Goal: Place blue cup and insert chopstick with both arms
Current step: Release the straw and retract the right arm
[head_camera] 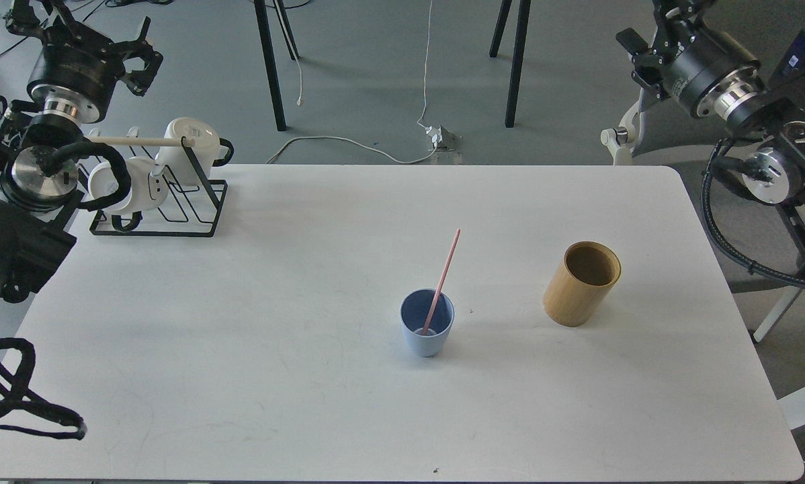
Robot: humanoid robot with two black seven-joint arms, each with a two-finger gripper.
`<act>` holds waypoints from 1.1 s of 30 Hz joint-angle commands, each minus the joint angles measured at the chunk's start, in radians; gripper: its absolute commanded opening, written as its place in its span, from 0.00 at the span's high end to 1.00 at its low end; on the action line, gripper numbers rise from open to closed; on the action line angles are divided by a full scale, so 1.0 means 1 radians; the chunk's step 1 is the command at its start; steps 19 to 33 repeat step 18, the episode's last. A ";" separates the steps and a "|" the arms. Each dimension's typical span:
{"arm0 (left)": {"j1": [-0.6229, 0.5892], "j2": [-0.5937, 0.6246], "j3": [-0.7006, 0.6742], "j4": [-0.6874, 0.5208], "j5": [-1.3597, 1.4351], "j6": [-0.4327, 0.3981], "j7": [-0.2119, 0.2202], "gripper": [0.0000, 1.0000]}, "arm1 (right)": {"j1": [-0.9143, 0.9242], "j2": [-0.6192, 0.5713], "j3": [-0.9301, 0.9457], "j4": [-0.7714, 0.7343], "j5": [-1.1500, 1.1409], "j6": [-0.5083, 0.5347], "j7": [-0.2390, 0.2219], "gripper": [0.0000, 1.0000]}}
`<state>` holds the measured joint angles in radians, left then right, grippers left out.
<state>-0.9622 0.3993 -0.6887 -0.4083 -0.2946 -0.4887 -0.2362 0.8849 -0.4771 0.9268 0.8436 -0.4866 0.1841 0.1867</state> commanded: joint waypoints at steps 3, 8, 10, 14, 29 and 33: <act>0.000 -0.016 0.000 0.002 0.000 0.000 0.000 0.01 | 0.022 0.023 0.018 -0.115 0.360 0.031 -0.007 0.00; -0.001 -0.027 -0.002 0.002 -0.001 0.000 -0.002 0.01 | 0.022 0.064 0.044 -0.176 0.505 0.077 -0.007 0.00; -0.003 -0.027 -0.003 0.002 -0.001 0.000 -0.003 0.01 | 0.025 0.098 0.062 -0.222 0.520 0.077 -0.007 0.00; -0.006 -0.027 -0.005 0.002 0.000 0.000 -0.003 0.01 | 0.037 0.132 0.087 -0.264 0.520 0.081 -0.006 0.00; -0.006 -0.027 -0.006 0.002 -0.001 0.000 -0.003 0.01 | 0.043 0.130 0.079 -0.258 0.520 0.087 0.002 0.00; -0.006 -0.027 -0.006 0.002 -0.001 0.000 -0.003 0.01 | 0.043 0.130 0.079 -0.258 0.520 0.087 0.002 0.00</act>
